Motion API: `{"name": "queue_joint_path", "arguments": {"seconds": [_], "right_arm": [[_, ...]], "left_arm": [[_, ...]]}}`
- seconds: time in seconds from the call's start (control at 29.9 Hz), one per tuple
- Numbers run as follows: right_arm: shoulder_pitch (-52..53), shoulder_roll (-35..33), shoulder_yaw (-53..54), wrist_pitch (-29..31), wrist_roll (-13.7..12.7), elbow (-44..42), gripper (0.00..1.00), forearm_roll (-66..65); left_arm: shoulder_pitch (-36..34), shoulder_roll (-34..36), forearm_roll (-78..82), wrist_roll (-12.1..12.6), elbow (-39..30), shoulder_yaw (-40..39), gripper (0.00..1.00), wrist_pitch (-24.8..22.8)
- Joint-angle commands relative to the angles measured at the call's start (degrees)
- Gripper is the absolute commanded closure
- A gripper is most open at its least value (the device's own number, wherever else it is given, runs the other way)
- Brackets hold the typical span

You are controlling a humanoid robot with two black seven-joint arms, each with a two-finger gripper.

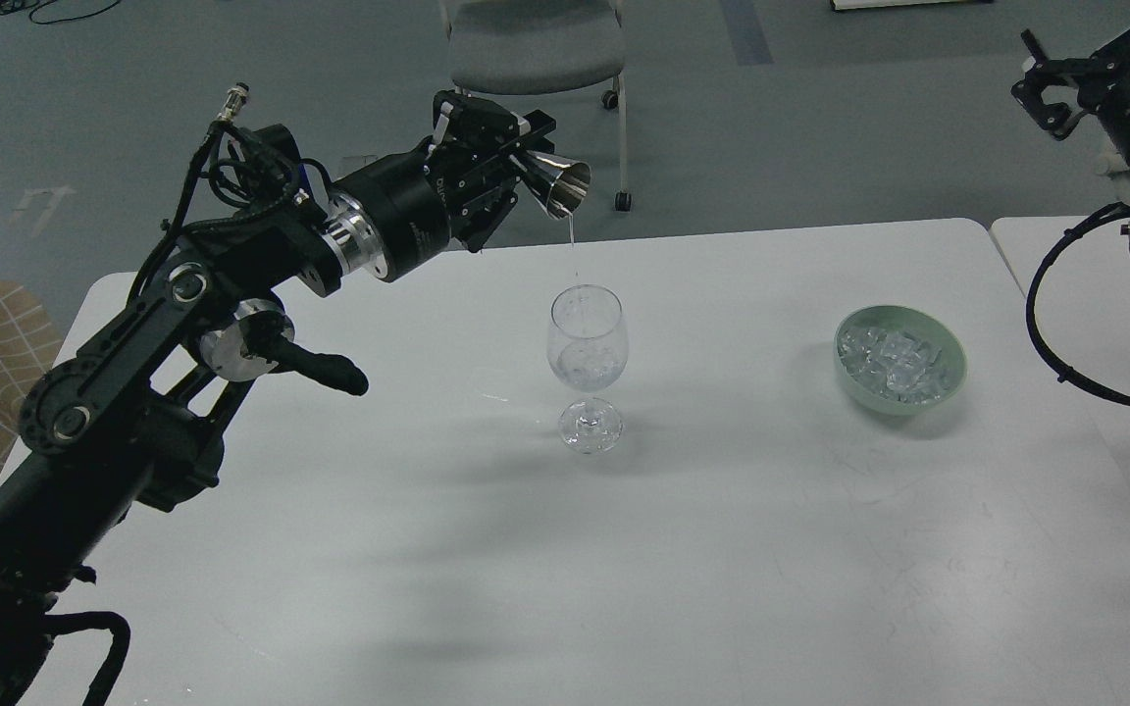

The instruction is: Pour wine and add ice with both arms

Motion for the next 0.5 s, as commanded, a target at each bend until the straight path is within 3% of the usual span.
{"name": "queue_joint_path", "arguments": {"seconds": [0.0, 0.47], "right_arm": [[-0.1, -0.1, 0.0, 0.1, 0.0, -0.1, 0.00, 0.0], [-0.1, -0.3, 0.0, 0.2, 0.0, 0.0, 0.00, 0.0]], "left_arm": [[-2.3, 0.1, 1.6, 0.2, -0.9, 0.2, 1.00, 0.0], [-2.1, 1.6, 10.4, -0.3, -0.7, 0.1, 1.00, -3.3]]}}
